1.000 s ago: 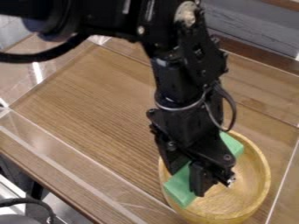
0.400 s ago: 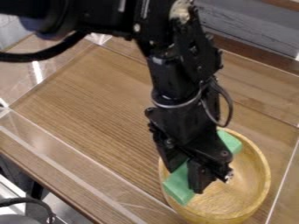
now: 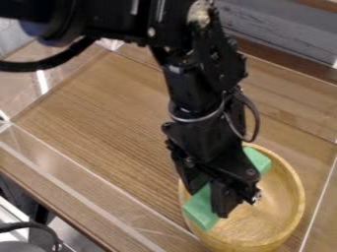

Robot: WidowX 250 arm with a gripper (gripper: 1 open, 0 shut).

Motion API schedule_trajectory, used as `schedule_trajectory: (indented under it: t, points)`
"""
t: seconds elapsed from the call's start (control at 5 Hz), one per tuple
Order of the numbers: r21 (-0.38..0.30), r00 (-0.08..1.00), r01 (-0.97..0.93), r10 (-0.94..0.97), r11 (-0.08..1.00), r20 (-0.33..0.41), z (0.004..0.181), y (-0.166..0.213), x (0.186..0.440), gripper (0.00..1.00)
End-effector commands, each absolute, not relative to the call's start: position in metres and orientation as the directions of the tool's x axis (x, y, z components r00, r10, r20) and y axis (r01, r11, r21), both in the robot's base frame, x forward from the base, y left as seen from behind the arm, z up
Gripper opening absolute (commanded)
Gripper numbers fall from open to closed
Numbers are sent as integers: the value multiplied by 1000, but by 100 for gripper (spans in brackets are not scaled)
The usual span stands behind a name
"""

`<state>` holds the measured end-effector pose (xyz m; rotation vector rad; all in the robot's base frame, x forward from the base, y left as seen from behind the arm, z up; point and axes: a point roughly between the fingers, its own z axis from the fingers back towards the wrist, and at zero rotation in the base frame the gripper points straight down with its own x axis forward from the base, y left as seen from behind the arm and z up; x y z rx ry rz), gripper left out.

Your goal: Put the green block in the brown bowl

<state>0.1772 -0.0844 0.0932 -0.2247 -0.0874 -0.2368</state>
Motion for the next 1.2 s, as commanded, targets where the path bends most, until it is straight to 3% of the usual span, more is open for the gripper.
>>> schedule_trajectory:
  t: [0.0,1.0]
  points:
    - [-217,966,242,-213,946,147,100,-84,183,0]
    - [-244,972,216,-184,945,146,101,-83,183,0]
